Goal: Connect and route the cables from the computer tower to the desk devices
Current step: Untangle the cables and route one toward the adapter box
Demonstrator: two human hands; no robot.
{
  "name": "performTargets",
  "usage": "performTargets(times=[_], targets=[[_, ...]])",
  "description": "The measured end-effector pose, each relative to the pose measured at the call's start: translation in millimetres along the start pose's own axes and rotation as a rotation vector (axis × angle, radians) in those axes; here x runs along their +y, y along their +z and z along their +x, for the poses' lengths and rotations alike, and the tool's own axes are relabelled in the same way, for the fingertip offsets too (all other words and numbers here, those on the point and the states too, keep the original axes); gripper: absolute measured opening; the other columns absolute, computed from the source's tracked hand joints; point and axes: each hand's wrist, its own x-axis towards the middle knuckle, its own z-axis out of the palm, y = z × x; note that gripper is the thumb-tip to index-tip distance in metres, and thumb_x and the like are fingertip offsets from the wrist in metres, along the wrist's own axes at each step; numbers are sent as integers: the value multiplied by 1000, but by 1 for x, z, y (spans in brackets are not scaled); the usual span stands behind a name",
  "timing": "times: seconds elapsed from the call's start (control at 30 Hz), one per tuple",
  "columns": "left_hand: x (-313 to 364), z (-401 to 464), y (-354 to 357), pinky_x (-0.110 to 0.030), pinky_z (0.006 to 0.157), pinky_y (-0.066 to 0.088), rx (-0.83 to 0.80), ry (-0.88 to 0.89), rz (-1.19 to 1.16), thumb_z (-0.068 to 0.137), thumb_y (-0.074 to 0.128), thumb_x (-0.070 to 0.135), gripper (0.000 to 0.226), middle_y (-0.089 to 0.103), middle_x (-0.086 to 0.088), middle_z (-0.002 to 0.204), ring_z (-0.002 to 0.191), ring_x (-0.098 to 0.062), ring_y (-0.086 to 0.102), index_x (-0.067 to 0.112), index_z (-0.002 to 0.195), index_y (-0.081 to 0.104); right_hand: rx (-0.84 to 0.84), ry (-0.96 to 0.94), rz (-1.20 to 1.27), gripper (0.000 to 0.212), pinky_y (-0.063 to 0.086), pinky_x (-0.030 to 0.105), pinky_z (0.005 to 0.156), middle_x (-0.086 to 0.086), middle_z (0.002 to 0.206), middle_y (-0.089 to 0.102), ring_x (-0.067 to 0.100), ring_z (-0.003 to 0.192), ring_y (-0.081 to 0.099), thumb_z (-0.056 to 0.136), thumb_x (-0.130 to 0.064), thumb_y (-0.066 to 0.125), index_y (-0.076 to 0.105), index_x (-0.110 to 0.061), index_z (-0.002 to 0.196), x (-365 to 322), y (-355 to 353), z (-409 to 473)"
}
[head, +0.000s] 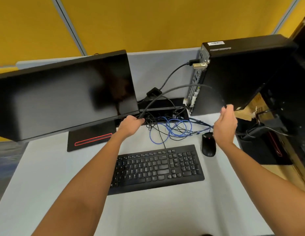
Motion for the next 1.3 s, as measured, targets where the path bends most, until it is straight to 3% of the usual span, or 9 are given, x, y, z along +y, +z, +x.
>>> performTargets(times=[0.2,0.43,0.63,0.73,0.9,1.03,1.1,1.2,1.3], targets=[[27,-18,5,-31,56,23,-153,71,-360,83,61,30,45,26,6,45,44,-13,22,20,52,30,-246,-47,74,22,32,28,58,3,74,48,16,63,44,104,-14,31,47,-6,91,-30,7,4],[47,-21,-15,-22,43,14,-387,184,-819,95,44,38,46,26,7,44,39,-9,17,19,55,34,-887,-139,-633,25,44,38,80,13,111,58,30,95,56,94,-4,40,56,-4,114,-61,41,-27],[43,-8,-6,-15,48,30,-327,185,-978,105,30,32,35,38,10,56,48,-3,30,13,120,56,-1093,-563,-868,34,44,36,77,13,118,58,32,106,60,94,0,42,55,-8,125,-69,69,-59],[48,0,8,-15,51,34,-360,205,-836,105,30,26,37,39,9,62,53,-4,33,12,134,48,-1052,-846,-868,29,38,33,68,13,114,63,31,99,63,98,-8,41,52,-11,125,-80,74,-58],[57,-4,41,-9,52,38,-411,156,-365,104,29,9,29,45,5,71,60,-6,40,-2,120,50,-849,-1103,-711,23,40,33,57,6,91,68,29,81,67,104,-24,37,56,-14,113,-90,67,-33],[62,-1,37,-21,75,43,-472,147,-313,102,32,9,24,53,-4,73,70,-12,51,5,97,55,-676,-1168,-523,9,43,30,59,-2,70,66,19,66,65,88,-22,68,62,-15,88,-75,60,-24],[62,0,30,-33,84,42,-480,168,-190,96,36,5,24,58,-13,79,78,-21,56,4,90,59,-634,-1165,-447,20,46,30,57,-4,62,63,17,59,60,73,-15,81,63,-17,79,-78,59,-24],[54,-8,15,-30,63,38,-679,173,-111,97,28,11,34,44,-3,60,56,-17,44,15,68,44,-613,-1137,-390,19,43,33,67,-2,70,61,20,69,54,77,-6,74,59,-16,82,-89,58,-16],[45,-15,-3,-22,44,25,-830,130,-280,102,10,49,57,28,4,50,43,-11,23,17,63,37,-597,-1012,-337,15,34,34,71,1,81,57,21,77,44,98,-23,45,52,-15,88,-88,60,6]])
